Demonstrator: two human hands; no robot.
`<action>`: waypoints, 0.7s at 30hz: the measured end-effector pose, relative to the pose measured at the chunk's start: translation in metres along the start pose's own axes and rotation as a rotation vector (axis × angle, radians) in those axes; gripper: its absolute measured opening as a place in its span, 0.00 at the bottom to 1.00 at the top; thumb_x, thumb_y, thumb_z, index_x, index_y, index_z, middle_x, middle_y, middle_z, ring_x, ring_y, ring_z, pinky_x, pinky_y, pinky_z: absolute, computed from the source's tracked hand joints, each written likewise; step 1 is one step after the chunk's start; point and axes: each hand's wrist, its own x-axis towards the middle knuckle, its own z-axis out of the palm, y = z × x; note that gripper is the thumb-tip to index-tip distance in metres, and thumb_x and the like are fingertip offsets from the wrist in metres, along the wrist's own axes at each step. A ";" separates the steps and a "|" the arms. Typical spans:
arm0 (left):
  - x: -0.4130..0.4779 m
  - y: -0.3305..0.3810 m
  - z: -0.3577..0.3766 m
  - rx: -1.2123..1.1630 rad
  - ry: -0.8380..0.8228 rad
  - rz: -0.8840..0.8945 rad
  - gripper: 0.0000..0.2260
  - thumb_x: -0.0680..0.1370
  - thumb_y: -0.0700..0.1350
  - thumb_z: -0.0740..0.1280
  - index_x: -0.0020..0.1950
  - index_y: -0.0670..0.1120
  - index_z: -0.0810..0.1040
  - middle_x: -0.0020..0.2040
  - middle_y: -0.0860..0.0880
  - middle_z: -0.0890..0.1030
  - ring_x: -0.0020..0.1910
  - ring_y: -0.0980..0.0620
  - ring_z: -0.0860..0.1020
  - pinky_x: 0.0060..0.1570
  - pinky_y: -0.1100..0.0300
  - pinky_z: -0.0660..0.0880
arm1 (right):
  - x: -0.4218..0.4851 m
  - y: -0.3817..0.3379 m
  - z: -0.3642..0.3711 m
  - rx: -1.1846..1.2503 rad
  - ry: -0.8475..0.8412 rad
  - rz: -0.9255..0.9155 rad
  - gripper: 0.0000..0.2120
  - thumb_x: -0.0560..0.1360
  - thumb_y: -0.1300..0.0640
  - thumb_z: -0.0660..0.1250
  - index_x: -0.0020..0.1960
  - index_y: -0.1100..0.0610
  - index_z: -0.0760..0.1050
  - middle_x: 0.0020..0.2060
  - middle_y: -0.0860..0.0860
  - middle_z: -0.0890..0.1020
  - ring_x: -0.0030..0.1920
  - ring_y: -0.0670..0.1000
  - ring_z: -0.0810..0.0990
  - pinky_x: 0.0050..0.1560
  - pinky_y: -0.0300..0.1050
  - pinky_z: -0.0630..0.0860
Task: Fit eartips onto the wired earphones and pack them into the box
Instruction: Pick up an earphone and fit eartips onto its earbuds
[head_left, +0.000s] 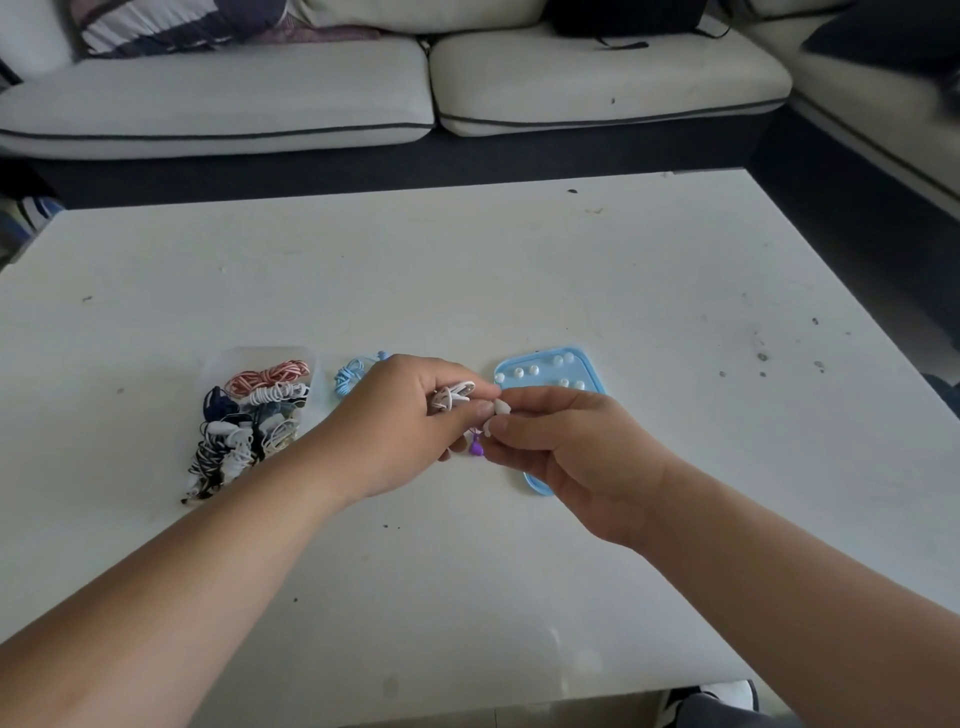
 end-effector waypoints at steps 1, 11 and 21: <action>0.000 -0.001 0.001 0.005 -0.005 0.007 0.07 0.80 0.43 0.72 0.54 0.53 0.87 0.42 0.53 0.86 0.35 0.59 0.83 0.38 0.60 0.81 | 0.001 -0.001 -0.001 0.015 0.012 0.008 0.12 0.76 0.72 0.69 0.59 0.71 0.80 0.58 0.68 0.82 0.53 0.59 0.84 0.58 0.47 0.83; 0.002 0.002 0.004 -0.077 -0.013 -0.078 0.03 0.78 0.43 0.74 0.46 0.45 0.85 0.37 0.47 0.86 0.35 0.54 0.84 0.38 0.61 0.82 | 0.002 0.004 -0.002 -0.052 -0.016 0.022 0.10 0.77 0.70 0.69 0.57 0.67 0.83 0.57 0.66 0.84 0.53 0.56 0.84 0.59 0.45 0.81; 0.005 0.005 0.012 -0.080 0.015 -0.126 0.05 0.79 0.45 0.74 0.44 0.46 0.84 0.36 0.49 0.85 0.32 0.56 0.80 0.35 0.64 0.78 | 0.006 0.005 -0.004 0.039 0.128 0.029 0.16 0.72 0.74 0.72 0.60 0.68 0.80 0.56 0.67 0.84 0.56 0.63 0.85 0.56 0.47 0.83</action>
